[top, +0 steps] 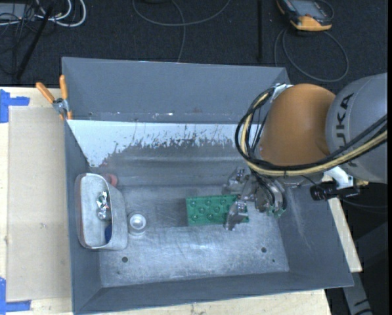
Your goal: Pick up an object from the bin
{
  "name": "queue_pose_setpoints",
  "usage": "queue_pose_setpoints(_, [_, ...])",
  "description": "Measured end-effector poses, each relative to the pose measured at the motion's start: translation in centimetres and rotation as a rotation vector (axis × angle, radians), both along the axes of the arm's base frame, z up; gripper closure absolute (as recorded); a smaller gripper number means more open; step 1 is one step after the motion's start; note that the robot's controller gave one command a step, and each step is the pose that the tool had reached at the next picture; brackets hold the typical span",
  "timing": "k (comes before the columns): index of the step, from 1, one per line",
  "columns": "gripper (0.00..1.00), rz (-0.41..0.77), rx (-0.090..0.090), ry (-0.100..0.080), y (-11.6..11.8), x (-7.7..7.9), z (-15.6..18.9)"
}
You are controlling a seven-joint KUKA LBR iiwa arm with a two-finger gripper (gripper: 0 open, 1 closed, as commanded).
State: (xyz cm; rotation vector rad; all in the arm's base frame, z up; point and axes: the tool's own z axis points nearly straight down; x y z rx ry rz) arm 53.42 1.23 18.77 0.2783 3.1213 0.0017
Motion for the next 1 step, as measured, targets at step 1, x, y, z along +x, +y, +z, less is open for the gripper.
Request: queue_pose_setpoints(1, [1.00,0.032,0.000,-0.002,1.45,0.97,13.84])
